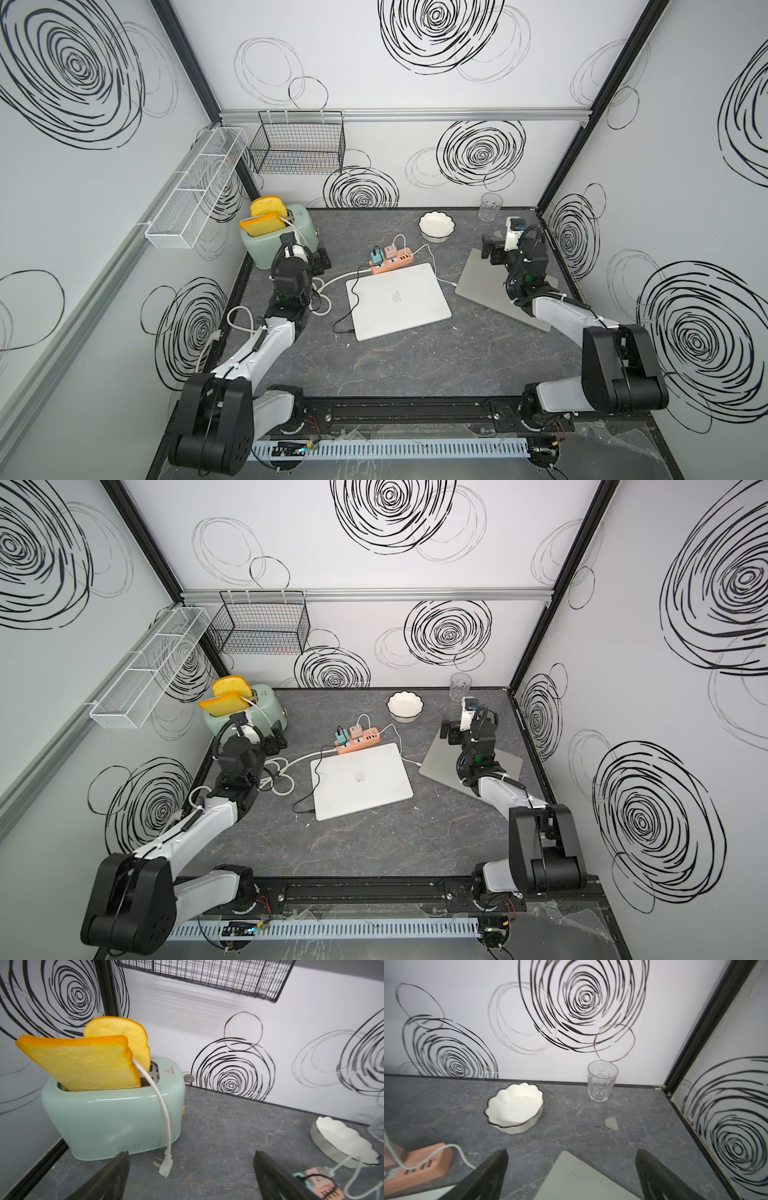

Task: Unplug the laptop charger
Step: Remove the charging cable from the laptop.

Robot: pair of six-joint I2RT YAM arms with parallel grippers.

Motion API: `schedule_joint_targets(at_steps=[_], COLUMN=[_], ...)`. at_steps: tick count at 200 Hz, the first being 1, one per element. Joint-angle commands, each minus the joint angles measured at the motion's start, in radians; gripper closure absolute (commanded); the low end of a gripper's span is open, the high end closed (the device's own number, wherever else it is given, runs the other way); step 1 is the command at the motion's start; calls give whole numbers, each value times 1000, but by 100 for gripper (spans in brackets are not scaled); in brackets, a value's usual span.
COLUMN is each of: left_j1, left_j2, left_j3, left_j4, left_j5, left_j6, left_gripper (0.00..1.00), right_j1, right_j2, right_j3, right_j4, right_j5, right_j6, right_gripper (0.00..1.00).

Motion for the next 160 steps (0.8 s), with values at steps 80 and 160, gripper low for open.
schedule_joint_targets(at_steps=[80,160], left_j1=[-37,-111], left_j2=[-152,-235], left_j3=[-60,-248], left_j4=[-723,-782], left_j5=[564,527], left_j6=[-389,-614], left_gripper=[3,5], right_j1=[510,660], right_j2=[155,352], right_j3=[378,407], right_j4=[-785,-873], right_j5=[-344,-394], right_j6=[119,17], right_gripper=[1,1])
